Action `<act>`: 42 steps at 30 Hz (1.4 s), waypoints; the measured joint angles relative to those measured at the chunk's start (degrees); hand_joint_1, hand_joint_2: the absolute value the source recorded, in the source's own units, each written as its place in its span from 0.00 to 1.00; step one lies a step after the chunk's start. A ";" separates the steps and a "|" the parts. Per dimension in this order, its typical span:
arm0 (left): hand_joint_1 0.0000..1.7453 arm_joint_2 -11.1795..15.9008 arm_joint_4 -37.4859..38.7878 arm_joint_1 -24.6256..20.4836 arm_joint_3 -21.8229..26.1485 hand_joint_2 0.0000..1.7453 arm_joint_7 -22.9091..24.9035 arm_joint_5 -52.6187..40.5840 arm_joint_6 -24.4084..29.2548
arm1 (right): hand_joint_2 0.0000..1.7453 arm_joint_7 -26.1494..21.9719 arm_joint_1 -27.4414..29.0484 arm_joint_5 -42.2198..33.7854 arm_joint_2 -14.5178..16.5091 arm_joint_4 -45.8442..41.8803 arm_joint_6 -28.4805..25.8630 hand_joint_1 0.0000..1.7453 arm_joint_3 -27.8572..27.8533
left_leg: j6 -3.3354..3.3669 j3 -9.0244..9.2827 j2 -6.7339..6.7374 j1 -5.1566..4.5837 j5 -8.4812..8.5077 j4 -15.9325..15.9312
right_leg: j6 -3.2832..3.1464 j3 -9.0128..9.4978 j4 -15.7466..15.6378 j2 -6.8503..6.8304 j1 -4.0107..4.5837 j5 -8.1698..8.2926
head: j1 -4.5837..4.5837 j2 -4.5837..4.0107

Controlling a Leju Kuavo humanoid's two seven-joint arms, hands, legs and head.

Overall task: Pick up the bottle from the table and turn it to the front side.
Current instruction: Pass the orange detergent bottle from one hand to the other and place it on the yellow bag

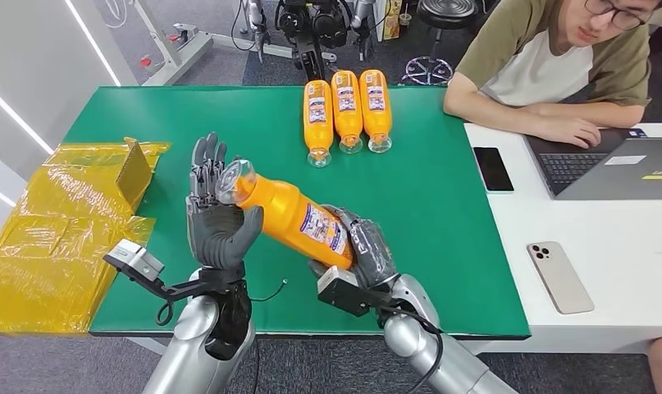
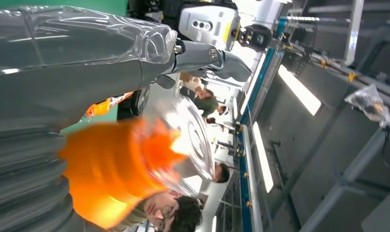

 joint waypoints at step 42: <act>1.00 -0.05 0.77 0.79 0.28 1.00 1.76 -5.98 -3.45 | 1.00 -0.84 -3.36 9.24 1.90 2.62 4.36 0.99 0.31 | 0.00 0.00 0.00 0.00 0.00 -0.01 | 0.00 0.00 0.02 -0.01 0.00 0.00 | -0.01 0.00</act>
